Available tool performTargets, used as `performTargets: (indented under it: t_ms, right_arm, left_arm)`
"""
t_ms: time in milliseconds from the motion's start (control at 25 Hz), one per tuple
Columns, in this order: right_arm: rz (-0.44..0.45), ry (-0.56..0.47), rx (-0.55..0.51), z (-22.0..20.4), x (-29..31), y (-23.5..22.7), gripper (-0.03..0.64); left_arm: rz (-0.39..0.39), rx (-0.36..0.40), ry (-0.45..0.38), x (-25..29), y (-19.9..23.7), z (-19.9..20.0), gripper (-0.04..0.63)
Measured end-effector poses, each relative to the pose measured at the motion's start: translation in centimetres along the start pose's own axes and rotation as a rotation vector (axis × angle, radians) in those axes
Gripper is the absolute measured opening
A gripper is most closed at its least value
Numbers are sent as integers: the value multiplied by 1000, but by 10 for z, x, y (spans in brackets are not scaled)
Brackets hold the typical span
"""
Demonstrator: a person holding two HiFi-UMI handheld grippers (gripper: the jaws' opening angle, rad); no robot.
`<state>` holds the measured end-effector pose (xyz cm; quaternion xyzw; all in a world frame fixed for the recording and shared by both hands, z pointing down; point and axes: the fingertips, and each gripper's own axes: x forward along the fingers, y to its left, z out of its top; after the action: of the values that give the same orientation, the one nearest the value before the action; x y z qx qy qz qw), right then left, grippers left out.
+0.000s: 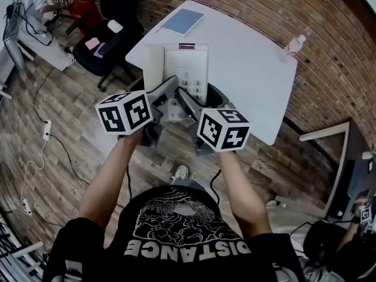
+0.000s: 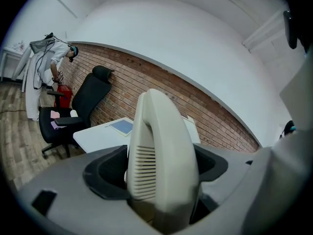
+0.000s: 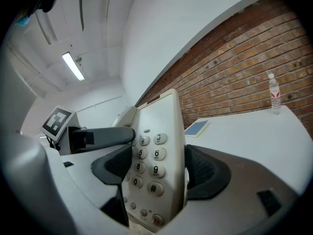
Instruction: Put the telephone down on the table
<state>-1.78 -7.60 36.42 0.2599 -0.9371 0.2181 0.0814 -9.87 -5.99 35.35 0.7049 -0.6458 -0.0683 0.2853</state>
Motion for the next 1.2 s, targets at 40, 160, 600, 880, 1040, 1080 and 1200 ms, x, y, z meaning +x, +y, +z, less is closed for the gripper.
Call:
performTargets:
  t_ms: [40, 160, 600, 880, 1040, 1080, 1200]
  right_arm:
    - [-1, -2, 0, 1, 1, -3, 331]
    - [-9, -4, 10, 8, 5, -23, 331]
    - [-79, -28, 43, 35, 17, -91, 331]
    - [-157, -36, 72, 45, 36, -137, 332]
    - [-202, -37, 89, 53, 58, -165, 333]
    - [-216, -37, 94, 55, 64, -173, 331]
    - [-264, -39, 118, 62, 83, -197, 331]
  left_arm:
    - [-2, 1, 0, 3, 0, 0, 396]
    - [-6, 3, 12, 26, -5, 2, 396]
    - [-67, 21, 60, 103, -22, 12, 396]
    - [-132, 28, 112, 161, -22, 15, 396]
    - [-168, 28, 148, 200, -12, 21, 396]
    - [-178, 28, 158, 211, -10, 23, 396]
    - [-213, 27, 199, 245, -2, 27, 396]
